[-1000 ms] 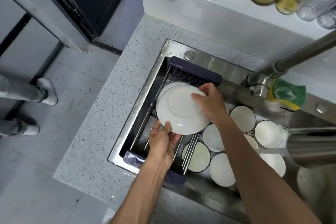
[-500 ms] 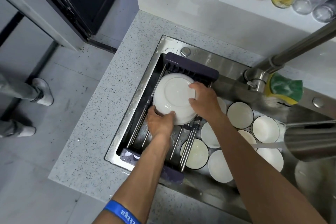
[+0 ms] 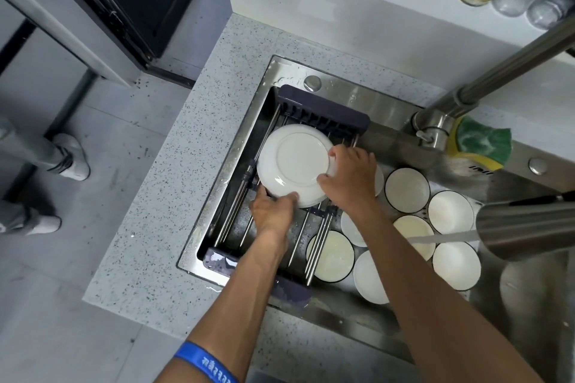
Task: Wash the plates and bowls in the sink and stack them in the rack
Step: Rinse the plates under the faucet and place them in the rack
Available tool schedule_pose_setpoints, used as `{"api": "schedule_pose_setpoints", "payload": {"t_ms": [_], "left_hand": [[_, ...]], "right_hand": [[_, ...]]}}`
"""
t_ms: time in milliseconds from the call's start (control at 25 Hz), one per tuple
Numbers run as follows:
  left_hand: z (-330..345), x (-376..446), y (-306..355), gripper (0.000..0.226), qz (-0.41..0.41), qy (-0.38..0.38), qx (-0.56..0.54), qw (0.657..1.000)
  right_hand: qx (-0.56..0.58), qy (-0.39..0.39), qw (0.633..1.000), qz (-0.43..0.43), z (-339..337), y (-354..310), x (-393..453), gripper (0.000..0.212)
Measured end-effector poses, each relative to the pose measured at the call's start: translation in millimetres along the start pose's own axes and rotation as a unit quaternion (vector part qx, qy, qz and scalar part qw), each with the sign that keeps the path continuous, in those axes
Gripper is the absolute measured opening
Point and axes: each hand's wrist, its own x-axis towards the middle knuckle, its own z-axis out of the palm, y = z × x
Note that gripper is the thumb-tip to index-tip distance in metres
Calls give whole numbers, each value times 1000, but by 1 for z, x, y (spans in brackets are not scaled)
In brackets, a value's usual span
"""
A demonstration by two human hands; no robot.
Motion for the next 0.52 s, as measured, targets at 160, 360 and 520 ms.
{"api": "schedule_pose_setpoints", "payload": {"t_ms": [160, 360, 520], "left_hand": [[9, 6, 5, 45, 39, 43, 60, 997], [14, 14, 4, 62, 46, 55, 97, 993], [22, 15, 15, 92, -51, 36, -6, 998]], "right_hand": [[193, 85, 976, 59, 14, 6, -51, 36], [299, 50, 944, 132, 27, 21, -76, 33], [399, 22, 898, 184, 29, 20, -79, 35]]}}
